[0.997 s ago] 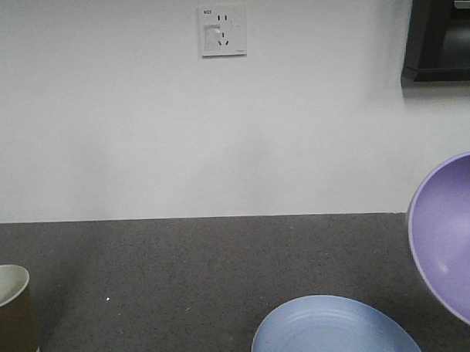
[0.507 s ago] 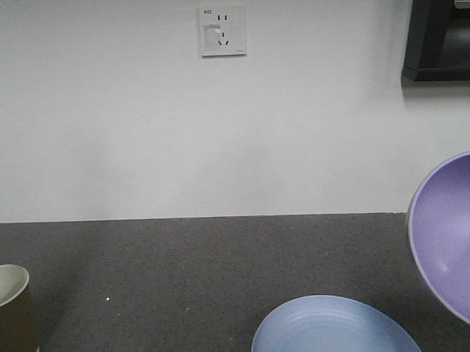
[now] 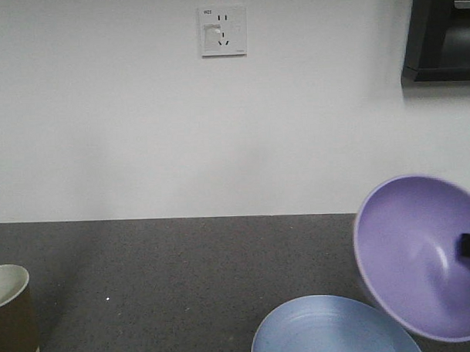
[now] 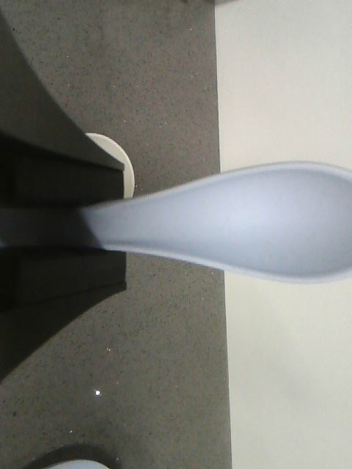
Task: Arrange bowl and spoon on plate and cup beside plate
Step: 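Lower the lavender bowl onto the blue plate and release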
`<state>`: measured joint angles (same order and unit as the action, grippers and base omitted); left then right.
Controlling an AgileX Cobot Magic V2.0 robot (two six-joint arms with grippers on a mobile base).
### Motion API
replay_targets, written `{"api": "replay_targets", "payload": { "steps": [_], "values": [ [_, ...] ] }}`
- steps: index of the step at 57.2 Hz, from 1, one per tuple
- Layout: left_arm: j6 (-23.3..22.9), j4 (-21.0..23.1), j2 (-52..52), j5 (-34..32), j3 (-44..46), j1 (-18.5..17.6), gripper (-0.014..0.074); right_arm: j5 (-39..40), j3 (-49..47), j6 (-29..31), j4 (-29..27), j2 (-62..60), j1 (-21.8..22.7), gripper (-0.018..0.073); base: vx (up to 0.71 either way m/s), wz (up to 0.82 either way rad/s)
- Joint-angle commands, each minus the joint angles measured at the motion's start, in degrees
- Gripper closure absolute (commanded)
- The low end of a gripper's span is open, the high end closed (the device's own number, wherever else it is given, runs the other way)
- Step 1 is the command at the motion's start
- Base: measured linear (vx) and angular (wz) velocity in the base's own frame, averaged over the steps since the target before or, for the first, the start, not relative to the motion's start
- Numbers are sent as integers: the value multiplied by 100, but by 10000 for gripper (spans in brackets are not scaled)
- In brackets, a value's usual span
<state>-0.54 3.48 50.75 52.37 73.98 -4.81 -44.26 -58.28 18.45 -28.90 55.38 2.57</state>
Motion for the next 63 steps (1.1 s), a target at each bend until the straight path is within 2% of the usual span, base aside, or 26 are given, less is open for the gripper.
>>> {"api": "replay_targets", "payload": {
  "steps": [1, 11, 16, 28, 50, 58, 63],
  "values": [
    [-13, 60, -21, -448, 189, -7, 603, 109, -414, 7, -12, 619, -358, 568, 0, 0],
    [-13, 55, -21, -442, 189, -7, 603, -24, -913, -383, 433, 2019, -1057, 568, 0, 0],
    [-13, 56, -21, -410, 189, -7, 603, -100, -1123, -574, 626, 2649, -1232, 568, 0, 0],
    [-8, 56, -21, -209, 189, -7, 603, -313, -1523, -671, 653, 3792, -1259, 568, 0, 0],
    [-7, 56, -21, -113, 189, -7, 603, -78, -1523, -666, 737, 4093, -1259, 557, 0, 0],
    [-12, 61, -21, -97, 189, -7, 603, -78, -1523, -666, 941, 4093, -1259, 499, 0, 0],
    [-12, 61, -21, -90, 189, -7, 603, -96, -1523, -666, 956, 4081, -1259, 431, 0, 0]
  ]
}}
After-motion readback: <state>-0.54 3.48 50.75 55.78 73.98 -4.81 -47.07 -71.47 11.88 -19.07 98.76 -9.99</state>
